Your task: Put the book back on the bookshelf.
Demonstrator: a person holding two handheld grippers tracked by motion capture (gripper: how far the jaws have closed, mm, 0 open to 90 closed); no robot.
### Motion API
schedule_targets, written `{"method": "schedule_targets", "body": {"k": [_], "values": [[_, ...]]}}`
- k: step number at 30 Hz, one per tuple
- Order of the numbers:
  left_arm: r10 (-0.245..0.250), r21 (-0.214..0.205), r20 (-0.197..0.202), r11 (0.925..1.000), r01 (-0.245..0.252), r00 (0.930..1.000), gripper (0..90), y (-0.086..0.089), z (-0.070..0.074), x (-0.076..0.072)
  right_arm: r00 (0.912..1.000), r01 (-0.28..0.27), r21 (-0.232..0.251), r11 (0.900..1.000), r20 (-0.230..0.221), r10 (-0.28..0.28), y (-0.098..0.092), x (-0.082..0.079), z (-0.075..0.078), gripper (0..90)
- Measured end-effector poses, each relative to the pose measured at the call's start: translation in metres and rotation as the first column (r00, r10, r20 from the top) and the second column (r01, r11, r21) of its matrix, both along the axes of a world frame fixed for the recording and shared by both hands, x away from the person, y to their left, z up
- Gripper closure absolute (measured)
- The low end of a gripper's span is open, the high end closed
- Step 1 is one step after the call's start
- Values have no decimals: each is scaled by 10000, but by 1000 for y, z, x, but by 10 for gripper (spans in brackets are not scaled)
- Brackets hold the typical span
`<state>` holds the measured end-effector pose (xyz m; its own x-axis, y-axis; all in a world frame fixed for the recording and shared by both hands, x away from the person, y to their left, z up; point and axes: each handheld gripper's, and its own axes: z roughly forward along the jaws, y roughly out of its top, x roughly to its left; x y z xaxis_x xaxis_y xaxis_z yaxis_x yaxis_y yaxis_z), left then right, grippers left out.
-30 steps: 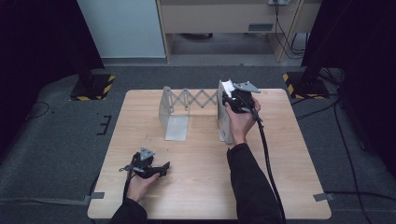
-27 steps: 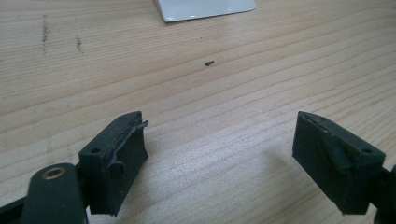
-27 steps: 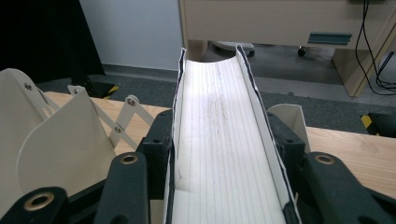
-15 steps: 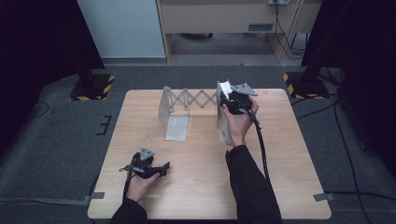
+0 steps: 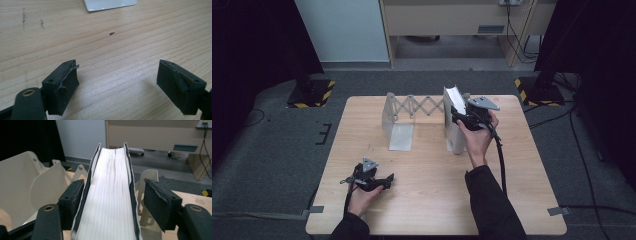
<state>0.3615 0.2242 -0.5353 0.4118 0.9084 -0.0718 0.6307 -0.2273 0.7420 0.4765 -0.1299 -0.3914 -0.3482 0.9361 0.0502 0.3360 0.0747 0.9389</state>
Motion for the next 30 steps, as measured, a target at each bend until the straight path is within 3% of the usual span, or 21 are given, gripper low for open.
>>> {"method": "schedule_targets", "body": {"k": [7, 10, 17, 21, 30], "values": [[11, 8, -5, 10000, -11, 10000, 162, -1, 0, 0, 9988, -471, -209, 9987, 136, 474, -12, -18, -5, 314], [15, 23, -7, 10000, -15, 10000, 162, -1, 0, 0, 9971, -714, -44, 9974, 258, 715, -17, -26, -11, 327], [14, 54, -1, 10000, -14, 10000, 162, -1, 0, 0, 9933, -1147, -449, 9924, 90, 1152, -22, -39, -33, 359], [16, 83, 12, 10000, -16, 10000, 162, -1, 0, 0, 9924, -1228, -414, 9916, -6, 1229, -25, -42, -47, 442], [23, 65, 5, 10000, -23, 10000, 162, -1, 0, 0, 9925, -1190, -87, 9929, -279, 1188, -21, -37, -66, 499]]}}
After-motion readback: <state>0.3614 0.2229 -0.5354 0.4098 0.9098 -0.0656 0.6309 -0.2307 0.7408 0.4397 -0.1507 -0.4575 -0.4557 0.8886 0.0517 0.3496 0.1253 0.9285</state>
